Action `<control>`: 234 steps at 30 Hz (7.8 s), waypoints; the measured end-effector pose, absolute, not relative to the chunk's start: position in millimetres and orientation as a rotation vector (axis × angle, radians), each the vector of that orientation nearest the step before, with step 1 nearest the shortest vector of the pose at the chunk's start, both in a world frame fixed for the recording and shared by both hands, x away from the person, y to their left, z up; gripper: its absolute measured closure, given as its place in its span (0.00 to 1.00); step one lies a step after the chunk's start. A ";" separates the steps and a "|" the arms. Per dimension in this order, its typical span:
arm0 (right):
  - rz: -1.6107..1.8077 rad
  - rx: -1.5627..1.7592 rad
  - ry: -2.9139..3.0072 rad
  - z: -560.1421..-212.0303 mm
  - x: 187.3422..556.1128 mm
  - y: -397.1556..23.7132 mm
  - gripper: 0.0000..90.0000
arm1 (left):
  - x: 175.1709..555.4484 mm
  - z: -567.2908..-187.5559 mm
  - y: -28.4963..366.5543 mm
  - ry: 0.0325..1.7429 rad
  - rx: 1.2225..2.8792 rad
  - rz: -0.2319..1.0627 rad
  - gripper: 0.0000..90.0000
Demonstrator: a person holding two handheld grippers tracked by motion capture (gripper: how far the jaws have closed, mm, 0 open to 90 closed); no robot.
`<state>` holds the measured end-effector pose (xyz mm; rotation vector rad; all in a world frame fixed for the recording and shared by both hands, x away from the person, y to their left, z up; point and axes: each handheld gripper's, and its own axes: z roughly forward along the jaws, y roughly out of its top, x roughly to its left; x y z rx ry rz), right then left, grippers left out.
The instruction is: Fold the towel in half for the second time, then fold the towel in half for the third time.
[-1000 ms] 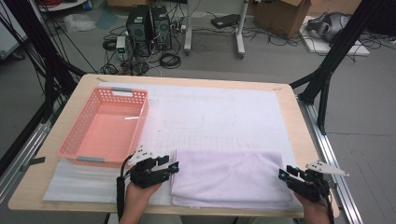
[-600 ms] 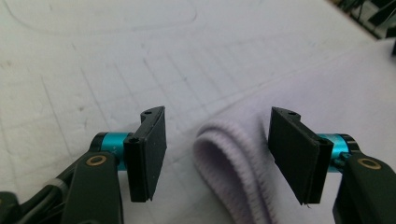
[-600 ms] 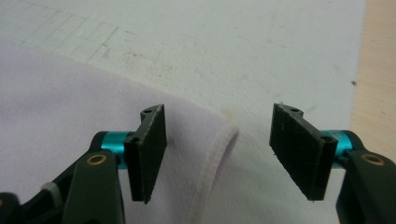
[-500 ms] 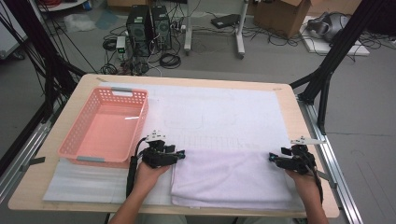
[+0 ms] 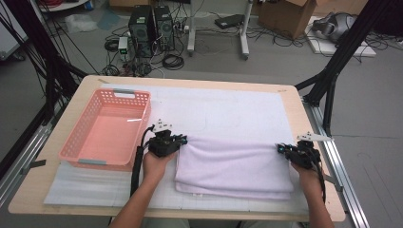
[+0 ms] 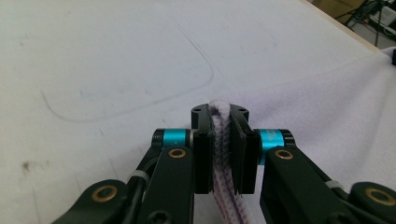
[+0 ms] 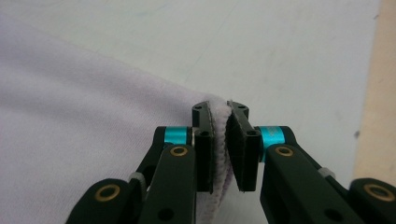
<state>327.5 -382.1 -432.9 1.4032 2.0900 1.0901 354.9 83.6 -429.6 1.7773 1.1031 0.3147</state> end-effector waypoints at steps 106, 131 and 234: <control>1.108 1.386 2.126 -434.0 236.2 -386.1 0.76 | 295.8 -444.0 105.7 1.092 1.790 0.305 0.63; 0.951 1.382 2.108 -439.9 342.1 -363.9 0.82 | 377.6 -447.2 81.9 1.227 1.867 0.417 0.65; 1.284 1.116 2.149 -415.6 263.1 -320.3 0.23 | 262.5 -453.2 91.9 1.062 1.916 0.222 0.87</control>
